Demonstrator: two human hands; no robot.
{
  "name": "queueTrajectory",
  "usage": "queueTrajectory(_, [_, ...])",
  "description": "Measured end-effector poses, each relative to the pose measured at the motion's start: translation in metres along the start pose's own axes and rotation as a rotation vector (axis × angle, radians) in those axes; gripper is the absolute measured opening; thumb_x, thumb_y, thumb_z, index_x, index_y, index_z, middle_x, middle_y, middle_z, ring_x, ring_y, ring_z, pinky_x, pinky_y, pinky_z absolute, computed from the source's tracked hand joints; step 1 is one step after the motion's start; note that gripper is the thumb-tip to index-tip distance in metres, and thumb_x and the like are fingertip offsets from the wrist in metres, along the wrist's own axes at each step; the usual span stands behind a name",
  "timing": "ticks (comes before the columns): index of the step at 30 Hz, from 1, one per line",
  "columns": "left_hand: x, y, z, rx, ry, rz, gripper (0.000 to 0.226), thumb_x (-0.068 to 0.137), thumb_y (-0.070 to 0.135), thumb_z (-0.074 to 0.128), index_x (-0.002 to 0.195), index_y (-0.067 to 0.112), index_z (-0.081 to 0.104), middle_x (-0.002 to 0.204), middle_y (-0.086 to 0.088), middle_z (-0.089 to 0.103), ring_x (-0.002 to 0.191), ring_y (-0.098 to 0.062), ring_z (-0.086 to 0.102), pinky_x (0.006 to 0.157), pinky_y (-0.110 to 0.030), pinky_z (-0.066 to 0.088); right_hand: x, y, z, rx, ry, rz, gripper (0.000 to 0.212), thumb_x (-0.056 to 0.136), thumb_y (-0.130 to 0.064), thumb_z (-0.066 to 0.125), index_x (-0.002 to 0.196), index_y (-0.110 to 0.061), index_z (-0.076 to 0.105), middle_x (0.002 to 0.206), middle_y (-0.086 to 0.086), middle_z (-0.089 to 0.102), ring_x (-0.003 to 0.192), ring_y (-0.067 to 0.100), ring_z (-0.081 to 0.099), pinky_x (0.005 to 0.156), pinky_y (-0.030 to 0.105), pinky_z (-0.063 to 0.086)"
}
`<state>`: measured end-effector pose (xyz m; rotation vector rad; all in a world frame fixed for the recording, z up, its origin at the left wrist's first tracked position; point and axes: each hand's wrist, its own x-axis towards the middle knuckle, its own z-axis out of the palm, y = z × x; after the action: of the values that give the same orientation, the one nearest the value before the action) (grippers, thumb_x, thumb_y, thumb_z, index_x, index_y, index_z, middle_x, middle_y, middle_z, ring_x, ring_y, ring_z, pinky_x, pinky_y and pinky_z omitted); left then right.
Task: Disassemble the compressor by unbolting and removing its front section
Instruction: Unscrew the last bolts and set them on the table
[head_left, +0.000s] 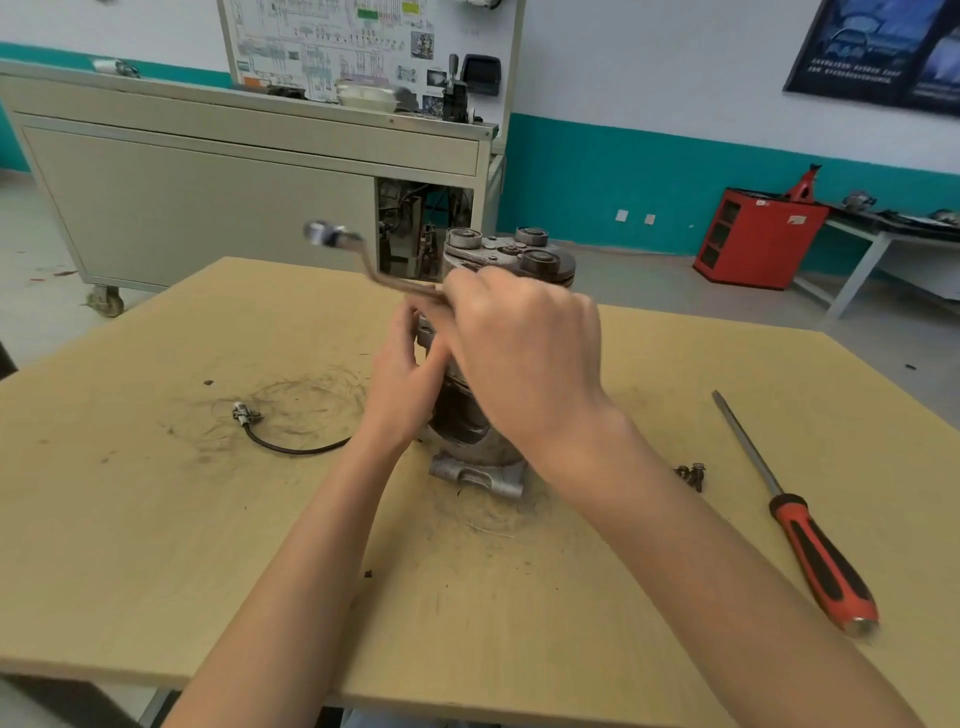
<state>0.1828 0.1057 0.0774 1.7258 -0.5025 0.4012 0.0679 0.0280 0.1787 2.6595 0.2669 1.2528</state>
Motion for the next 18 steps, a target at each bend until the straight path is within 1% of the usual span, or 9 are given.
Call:
queueTrajectory(2, [0.005, -0.005, 0.001, 0.012, 0.003, -0.029, 0.025, 0.092, 0.02, 0.058, 0.113, 0.008, 0.056, 0.085, 0.025, 0.055, 0.079, 0.022, 0.051, 0.064, -0.006, 0.04, -0.001, -0.014, 0.003, -0.091, -0.086, 0.027, 0.011, 0.08, -0.04, 0.065, 0.075, -0.031, 0.07, 0.065, -0.016, 0.064, 0.06, -0.002, 0.062, 0.049, 0.016, 0.041])
queueTrajectory(5, [0.004, -0.007, 0.002, -0.075, -0.014, -0.045, 0.015, 0.081, 0.037, 0.056, 0.094, 0.029, 0.054, 0.078, 0.03, 0.058, 0.076, 0.009, 0.054, 0.068, -0.028, 0.049, -0.003, -0.025, 0.004, -0.074, -0.161, 0.049, 0.013, 0.078, -0.042, 0.058, 0.077, -0.039, 0.071, 0.067, -0.021, 0.063, 0.064, -0.007, 0.059, 0.056, 0.011, 0.04])
queueTrajectory(7, [0.002, -0.007, 0.003, -0.118, 0.014, -0.028, 0.021, 0.07, 0.048, 0.05, 0.087, 0.036, 0.052, 0.077, 0.031, 0.06, 0.077, 0.01, 0.059, 0.069, -0.021, 0.05, -0.001, -0.024, 0.013, -0.06, -0.047, 0.01, 0.027, 0.093, -0.026, 0.041, 0.102, -0.032, 0.066, 0.094, -0.015, 0.065, 0.087, 0.001, 0.061, 0.07, 0.018, 0.043])
queueTrajectory(8, [0.001, -0.009, 0.004, -0.138, 0.033, -0.02, 0.025, 0.066, 0.049, 0.048, 0.087, 0.036, 0.051, 0.078, 0.03, 0.061, 0.077, 0.013, 0.06, 0.07, -0.016, 0.049, 0.001, -0.022, 0.016, -0.002, -0.091, -0.044, 0.035, 0.098, -0.016, 0.03, 0.115, -0.025, 0.059, 0.109, -0.007, 0.061, 0.1, 0.011, 0.058, 0.078, 0.024, 0.042])
queueTrajectory(10, [0.003, -0.011, 0.004, -0.131, 0.044, -0.016, 0.029, 0.065, 0.049, 0.049, 0.088, 0.031, 0.053, 0.08, 0.031, 0.061, 0.077, 0.014, 0.06, 0.071, -0.019, 0.049, 0.004, -0.019, 0.011, 0.14, -0.174, -0.045, 0.04, 0.099, -0.007, 0.018, 0.124, -0.012, 0.048, 0.121, 0.004, 0.053, 0.11, 0.021, 0.052, 0.084, 0.03, 0.038])
queueTrajectory(13, [0.005, -0.011, 0.003, -0.02, 0.002, 0.017, 0.032, 0.077, 0.046, 0.05, 0.098, 0.022, 0.052, 0.081, 0.035, 0.058, 0.075, 0.012, 0.054, 0.069, -0.038, 0.05, 0.006, -0.015, 0.014, 0.108, -0.142, -0.025, 0.038, 0.099, -0.006, 0.019, 0.122, -0.01, 0.049, 0.12, 0.004, 0.054, 0.109, 0.021, 0.053, 0.084, 0.029, 0.039])
queueTrajectory(15, [0.006, -0.009, 0.003, -0.013, -0.003, 0.03, 0.044, 0.078, 0.048, 0.049, 0.105, 0.013, 0.051, 0.082, 0.031, 0.057, 0.076, 0.009, 0.053, 0.071, -0.04, 0.048, 0.006, -0.017, 0.017, 0.114, -0.206, -0.036, 0.036, 0.099, -0.005, 0.022, 0.121, -0.009, 0.05, 0.119, 0.005, 0.055, 0.108, 0.022, 0.053, 0.085, 0.03, 0.04])
queueTrajectory(16, [0.007, -0.007, 0.004, -0.016, -0.002, 0.036, 0.058, 0.076, 0.05, 0.048, 0.111, 0.003, 0.051, 0.083, 0.023, 0.057, 0.08, 0.005, 0.054, 0.074, -0.041, 0.048, 0.004, -0.018, 0.019, 0.076, -0.228, -0.037, 0.033, 0.098, -0.007, 0.028, 0.117, -0.011, 0.055, 0.114, 0.004, 0.058, 0.104, 0.019, 0.056, 0.084, 0.028, 0.041])
queueTrajectory(18, [0.007, -0.004, 0.004, -0.001, -0.042, 0.042, 0.08, 0.074, 0.054, 0.046, 0.12, -0.01, 0.045, 0.084, 0.013, 0.052, 0.088, -0.014, 0.056, 0.082, -0.041, 0.048, 0.003, -0.02, 0.017, -0.017, -0.136, 0.018, 0.018, 0.09, -0.02, 0.052, 0.094, -0.024, 0.069, 0.089, -0.008, 0.067, 0.082, 0.008, 0.063, 0.071, 0.02, 0.045])
